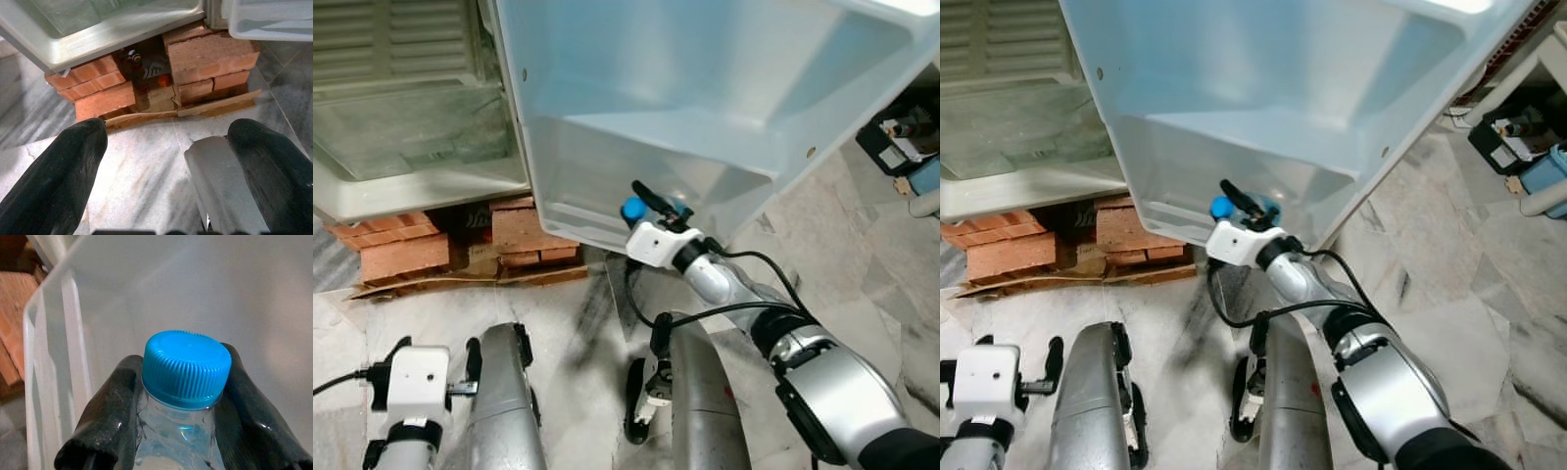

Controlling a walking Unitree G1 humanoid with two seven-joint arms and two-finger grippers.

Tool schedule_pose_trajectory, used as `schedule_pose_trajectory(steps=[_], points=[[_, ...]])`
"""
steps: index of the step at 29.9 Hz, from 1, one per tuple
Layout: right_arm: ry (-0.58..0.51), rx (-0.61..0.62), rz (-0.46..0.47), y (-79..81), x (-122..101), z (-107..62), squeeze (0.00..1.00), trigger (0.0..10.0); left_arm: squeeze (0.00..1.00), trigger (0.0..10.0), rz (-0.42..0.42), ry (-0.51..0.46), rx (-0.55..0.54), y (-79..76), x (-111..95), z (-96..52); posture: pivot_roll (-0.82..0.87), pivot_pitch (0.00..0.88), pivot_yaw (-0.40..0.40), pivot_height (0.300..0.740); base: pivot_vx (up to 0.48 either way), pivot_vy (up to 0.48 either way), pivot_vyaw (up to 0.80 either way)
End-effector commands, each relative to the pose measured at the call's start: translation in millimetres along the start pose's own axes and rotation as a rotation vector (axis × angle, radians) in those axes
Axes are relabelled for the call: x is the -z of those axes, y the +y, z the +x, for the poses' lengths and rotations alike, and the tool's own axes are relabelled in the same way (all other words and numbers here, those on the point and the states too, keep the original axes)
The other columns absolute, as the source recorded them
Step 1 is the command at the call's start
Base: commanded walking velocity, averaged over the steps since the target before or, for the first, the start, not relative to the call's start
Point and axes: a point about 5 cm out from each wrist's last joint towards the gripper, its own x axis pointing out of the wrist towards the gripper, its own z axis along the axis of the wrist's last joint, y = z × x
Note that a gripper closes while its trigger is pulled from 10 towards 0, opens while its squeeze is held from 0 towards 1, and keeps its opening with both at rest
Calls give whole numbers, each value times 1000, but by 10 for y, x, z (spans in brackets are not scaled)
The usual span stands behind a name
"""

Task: Restocking fridge

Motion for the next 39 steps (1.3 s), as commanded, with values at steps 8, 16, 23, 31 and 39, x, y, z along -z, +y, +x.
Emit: schedule_pose_trajectory(steps=[8, 16, 23, 31, 39], points=[[275, 43, 172, -46, 356, -155, 0, 10000, 0, 10000, -7, 38, 30, -23, 35, -93, 225, 380, -123, 568, 0, 0, 0], [392, 95, 255, -110, 542, -285, 1000, 10000, 0, 10000, -5, 43, 38, -22, 38, -30, 222, 362, -116, 568, 0, 0, 0], [381, 128, 267, -225, 522, -230, 1000, 10000, 0, 10000, -6, 44, 43, -25, 51, 58, 218, 330, -114, 568, 0, 0, 0], [263, 164, 331, -463, 334, -24, 1000, 10000, 0, 10000, -3, 2, 53, -69, -2, 277, 184, 258, -111, 568, 0, 0, 0], [194, 170, 546, -592, 243, 73, 1000, 10000, 0, 10000, 21, -51, 69, -92, -84, 517, 151, 187, -107, 568, 0, 0, 0]])
